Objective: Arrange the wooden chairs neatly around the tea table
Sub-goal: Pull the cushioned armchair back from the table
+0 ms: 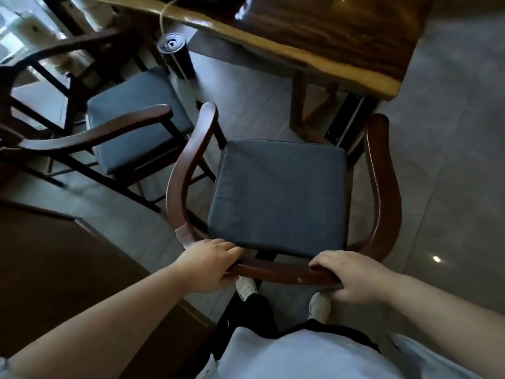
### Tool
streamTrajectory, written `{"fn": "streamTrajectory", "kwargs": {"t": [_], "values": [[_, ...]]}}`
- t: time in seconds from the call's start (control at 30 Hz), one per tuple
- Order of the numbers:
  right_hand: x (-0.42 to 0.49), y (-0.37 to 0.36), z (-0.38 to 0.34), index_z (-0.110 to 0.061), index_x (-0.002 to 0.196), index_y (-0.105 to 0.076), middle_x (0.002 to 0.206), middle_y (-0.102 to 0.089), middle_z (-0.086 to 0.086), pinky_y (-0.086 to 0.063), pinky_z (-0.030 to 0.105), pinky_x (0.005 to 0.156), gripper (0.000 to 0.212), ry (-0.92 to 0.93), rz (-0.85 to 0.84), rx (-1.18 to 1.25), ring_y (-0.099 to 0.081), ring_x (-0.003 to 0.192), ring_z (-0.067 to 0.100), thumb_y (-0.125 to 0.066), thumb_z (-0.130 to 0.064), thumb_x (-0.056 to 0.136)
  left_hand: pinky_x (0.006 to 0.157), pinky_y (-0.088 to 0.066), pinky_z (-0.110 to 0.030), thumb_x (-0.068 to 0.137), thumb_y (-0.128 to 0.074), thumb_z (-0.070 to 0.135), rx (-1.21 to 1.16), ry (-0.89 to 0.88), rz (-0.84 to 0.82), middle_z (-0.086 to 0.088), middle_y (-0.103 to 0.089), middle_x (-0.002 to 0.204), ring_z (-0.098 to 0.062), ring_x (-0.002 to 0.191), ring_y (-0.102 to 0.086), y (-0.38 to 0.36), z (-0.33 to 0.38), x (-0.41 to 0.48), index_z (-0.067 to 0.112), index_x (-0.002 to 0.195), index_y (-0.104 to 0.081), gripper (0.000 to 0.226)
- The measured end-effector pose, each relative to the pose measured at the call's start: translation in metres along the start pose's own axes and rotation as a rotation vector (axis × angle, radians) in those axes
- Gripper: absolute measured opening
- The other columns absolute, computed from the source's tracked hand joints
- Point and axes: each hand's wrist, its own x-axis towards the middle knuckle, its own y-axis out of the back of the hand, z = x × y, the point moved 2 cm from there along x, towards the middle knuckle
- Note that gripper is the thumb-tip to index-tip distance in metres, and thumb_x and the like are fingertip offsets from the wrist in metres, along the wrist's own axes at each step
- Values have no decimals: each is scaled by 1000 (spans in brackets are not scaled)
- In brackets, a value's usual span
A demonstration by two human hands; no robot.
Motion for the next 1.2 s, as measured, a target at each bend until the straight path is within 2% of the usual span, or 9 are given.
{"fn": "streamTrajectory", "kwargs": {"t": [0.07,0.27,0.4,0.53,0.63,0.77,0.97,1.1,1.2], "values": [[4,-6,-2,-34,124,-54,123,-61,-13,-44,29,93,52,-69,88,-76,-55,112,11,-61,-22,73,82,-51,-38,90,-49,42,11,-50,11,8,-63,113,-16,102,-58,-3,-8,6,27,118,-52,32],[1,-23,0,-20,109,-71,104,-73,-3,-50,39,85,53,-69,366,-106,-68,95,20,-74,-8,57,69,-51,-39,93,-48,31,75,-182,-37,6,-65,97,-21,82,-62,-8,-19,14,25,108,-52,17],[13,-23,-15,-19,108,-71,105,-73,-2,-53,42,83,49,-91,385,-97,-67,96,22,-73,-8,61,71,-51,-39,90,-51,28,129,-207,-70,6,-65,96,-21,81,-61,-2,-37,14,25,108,-51,18],[39,-19,-36,-24,111,-68,108,-72,-6,-48,38,87,48,-142,398,-49,-64,100,21,-54,-20,65,74,-52,-37,90,-51,31,161,-171,-64,8,-65,97,-17,85,-61,16,-72,12,28,115,-52,25],[62,-15,-48,-27,109,-65,105,-71,-7,-45,36,85,43,-178,400,-27,-62,98,21,-55,-19,68,70,-49,-31,89,-53,33,199,-159,-50,9,-65,95,-15,84,-62,32,-96,16,29,110,-56,22],[89,-6,-63,-25,107,-64,101,-70,-3,-46,38,83,45,-197,432,5,-62,95,25,-45,-29,67,69,-47,-31,87,-53,35,274,-128,-50,11,-66,95,-15,86,-62,49,-128,23,34,109,-56,22],[120,4,-75,-26,116,-60,108,-68,-3,-46,37,85,34,-233,432,-8,-61,100,24,-62,-26,83,59,-35,-25,82,-55,35,362,-124,50,11,-69,86,-14,76,-64,70,-162,32,38,101,-61,20],[123,5,-71,-23,120,-60,115,-67,-2,-46,36,88,39,-210,396,40,-60,105,23,-63,-23,81,62,-45,-28,84,-52,35,345,-96,46,13,-68,90,-12,81,-63,65,-169,33,40,106,-58,24],[121,7,-63,-19,125,-58,122,-64,1,-44,38,94,47,-155,331,121,-56,112,22,-65,-16,79,66,-47,-31,77,-54,28,287,-44,61,12,-66,88,-15,84,-63,60,-166,33,35,99,-58,24]]}}
